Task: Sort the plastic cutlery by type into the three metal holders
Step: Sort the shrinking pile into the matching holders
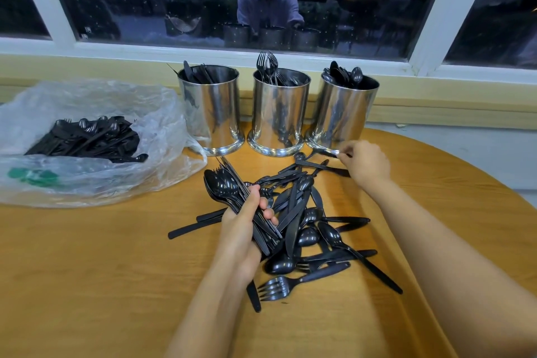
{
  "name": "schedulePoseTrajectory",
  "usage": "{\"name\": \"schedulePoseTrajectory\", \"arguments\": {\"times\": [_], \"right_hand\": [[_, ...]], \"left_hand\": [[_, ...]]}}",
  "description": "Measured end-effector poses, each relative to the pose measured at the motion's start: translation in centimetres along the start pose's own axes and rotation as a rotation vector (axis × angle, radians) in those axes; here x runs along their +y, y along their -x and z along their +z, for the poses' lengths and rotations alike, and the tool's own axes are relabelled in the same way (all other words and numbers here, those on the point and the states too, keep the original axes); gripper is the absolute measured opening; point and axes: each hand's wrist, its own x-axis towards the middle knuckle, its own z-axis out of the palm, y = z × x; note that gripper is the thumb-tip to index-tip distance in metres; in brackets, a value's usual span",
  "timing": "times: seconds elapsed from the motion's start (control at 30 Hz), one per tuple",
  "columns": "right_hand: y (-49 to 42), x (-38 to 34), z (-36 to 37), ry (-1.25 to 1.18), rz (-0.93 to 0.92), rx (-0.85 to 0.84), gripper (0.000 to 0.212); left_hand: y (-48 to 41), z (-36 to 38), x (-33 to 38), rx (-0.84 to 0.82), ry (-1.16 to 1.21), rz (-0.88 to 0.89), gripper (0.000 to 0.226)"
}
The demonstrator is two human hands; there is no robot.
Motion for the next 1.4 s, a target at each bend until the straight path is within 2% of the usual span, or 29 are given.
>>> {"name": "schedulePoseTrajectory", "arguments": {"times": [0.07,0.13,0.27,0.47,0.53,0.63,0.77,0.87,1.0,1.1,1.17,1.27,1.4], "right_hand": [[0.6,0.2,-1.1,-0.327,0.043,0.035,0.008],[1.6,0.4,-2.2,-0.548,0.079,0.047,0.008],[4.2,0.4,-3.7,-0.775,0.077,-0.015,0.015],[6.9,-0.5,-6.0,-1.033,-0.086,-0.093,0.017],[7.3,-1.5,-7.0,-1.04,-0.152,-0.194,0.017],[7.4,-3.6,-7.9,-0.909,-0.288,-0.338,0.016],[7.3,-6.7,-7.0,-0.785,-0.407,-0.367,0.008],[7.3,-8.3,-5.1,-0.685,-0.45,-0.345,0.013],[7.2,-8.9,-3.0,-0.553,-0.437,-0.195,0.014],[7.7,-9.2,-2.2,-0.607,-0.398,-0.198,0.017],[8.1,-9.2,-1.9,-0.663,-0.377,-0.209,0.017],[7.5,-8.3,-2.3,-0.782,-0.301,-0.186,0.014],[4.3,-4.8,-2.1,-0.699,-0.14,-0.092,0.012]], "left_hand": [[0.0,0.0,0.0,0.0,0.008,-0.005,0.028],[0.1,0.1,0.0,-0.01,-0.006,-0.009,0.018],[0.4,0.3,0.0,-0.012,-0.01,-0.023,0.017],[0.7,0.4,0.2,-0.078,-0.001,-0.065,0.014],[0.9,0.5,0.2,-0.115,-0.027,-0.082,0.021],[0.9,0.5,0.0,-0.175,-0.078,-0.113,0.03],[1.0,0.7,-0.3,-0.223,-0.23,-0.116,0.038],[1.1,0.6,-0.4,-0.236,-0.299,-0.105,0.043],[1.0,0.6,-0.4,-0.228,-0.251,-0.081,0.041],[0.9,0.7,-0.4,-0.253,-0.2,-0.08,0.038],[0.9,0.6,-0.4,-0.262,-0.221,-0.057,0.027],[0.6,0.4,0.0,-0.16,-0.191,0.035,0.014],[-0.2,-0.3,0.6,0.014,0.0,0.092,0.005]]}}
